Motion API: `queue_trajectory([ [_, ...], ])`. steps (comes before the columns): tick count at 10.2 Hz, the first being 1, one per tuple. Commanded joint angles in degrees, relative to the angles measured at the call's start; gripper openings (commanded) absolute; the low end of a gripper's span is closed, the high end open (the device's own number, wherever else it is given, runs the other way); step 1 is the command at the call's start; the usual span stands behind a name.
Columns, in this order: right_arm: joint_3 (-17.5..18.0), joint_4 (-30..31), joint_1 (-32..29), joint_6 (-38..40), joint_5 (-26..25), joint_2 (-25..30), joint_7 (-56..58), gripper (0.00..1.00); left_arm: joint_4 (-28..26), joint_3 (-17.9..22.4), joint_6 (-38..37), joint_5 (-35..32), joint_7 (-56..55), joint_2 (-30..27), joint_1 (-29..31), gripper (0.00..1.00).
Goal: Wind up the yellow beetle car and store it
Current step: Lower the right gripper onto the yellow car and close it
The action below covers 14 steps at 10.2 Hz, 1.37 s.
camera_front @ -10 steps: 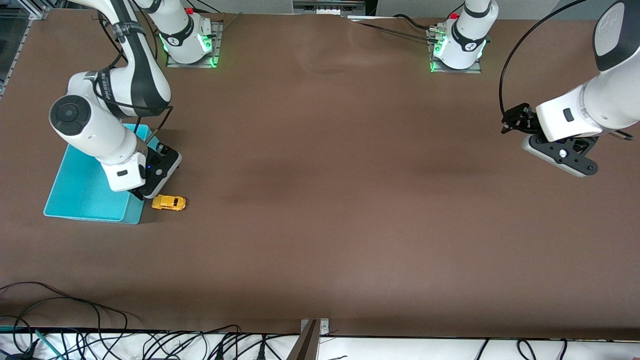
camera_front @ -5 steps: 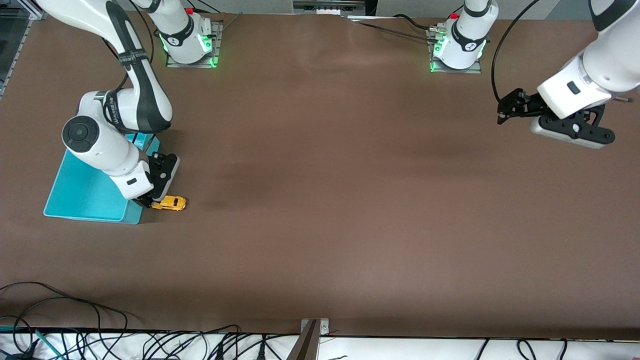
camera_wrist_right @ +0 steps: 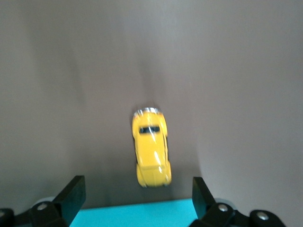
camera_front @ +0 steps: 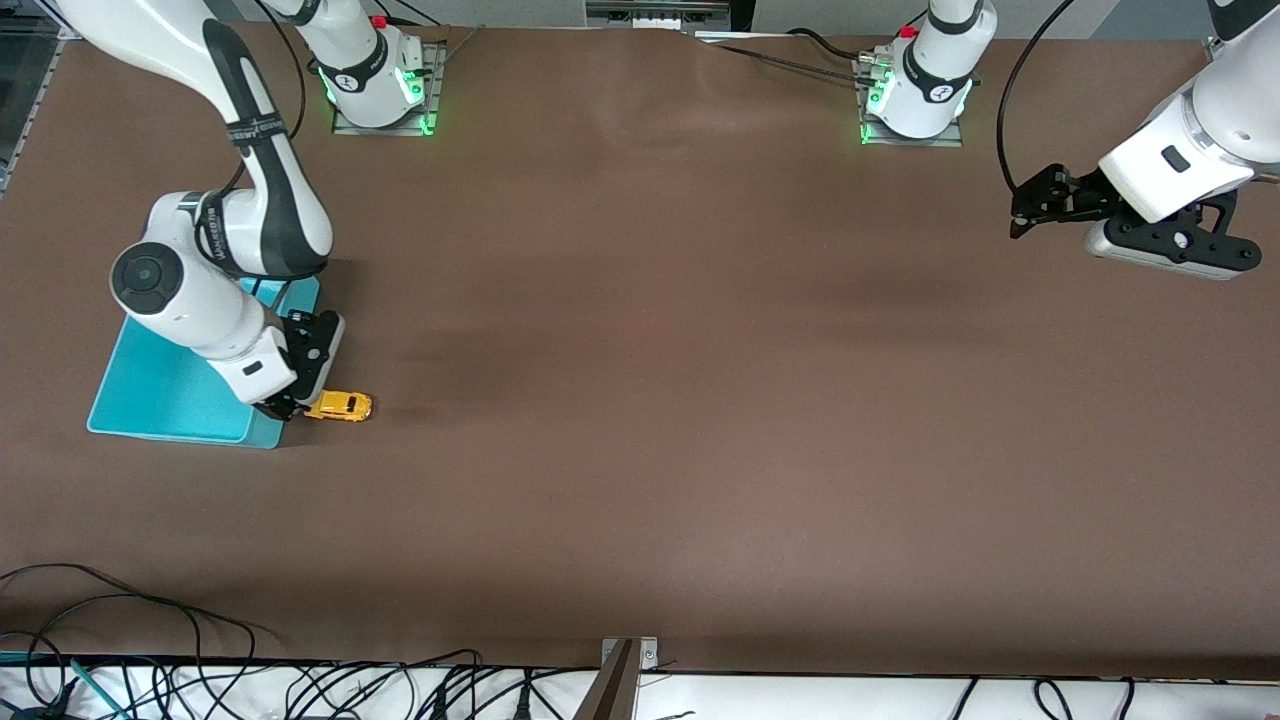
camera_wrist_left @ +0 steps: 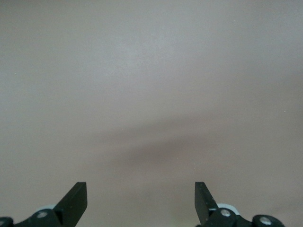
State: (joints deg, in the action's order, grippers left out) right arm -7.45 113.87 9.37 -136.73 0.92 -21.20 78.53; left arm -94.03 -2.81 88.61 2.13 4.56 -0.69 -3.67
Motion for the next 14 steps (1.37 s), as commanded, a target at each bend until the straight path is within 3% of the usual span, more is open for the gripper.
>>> queue_trajectory([
  [1, 0.9, -0.1, -2.4, -5.8, 0.5, -4.3, 4.7, 1.0, 1.3, 0.3, -1.3, 0.8, -0.5, 1.0, 0.1, 1.0],
  [4, 3.5, -0.7, -2.4, -17.1, 0.8, -11.4, 4.6, 1.0, 3.0, 0.2, -1.4, 1.3, -0.7, 1.5, 2.3, 1.0],
  [7, 4.6, -0.8, -2.4, -17.3, 1.0, -11.8, 4.3, 1.0, 4.2, 0.2, -1.3, 1.1, -0.9, 1.7, 2.7, 1.0],
  [9, 4.6, -0.3, -2.3, -16.9, 1.4, -11.5, 3.5, 0.16, 4.3, 0.1, -1.3, 0.7, -0.8, 2.0, 2.6, 1.0],
  [10, 4.6, -0.2, -2.3, -16.8, 1.4, -11.1, 3.3, 0.0, 4.2, 0.2, -1.3, 0.6, -0.8, 2.1, 2.6, 1.0],
  [14, 4.7, 0.1, -2.3, -13.9, 1.6, -7.2, -1.9, 0.0, 4.2, 0.3, -1.3, 0.7, -0.7, 2.2, 3.8, 1.0],
])
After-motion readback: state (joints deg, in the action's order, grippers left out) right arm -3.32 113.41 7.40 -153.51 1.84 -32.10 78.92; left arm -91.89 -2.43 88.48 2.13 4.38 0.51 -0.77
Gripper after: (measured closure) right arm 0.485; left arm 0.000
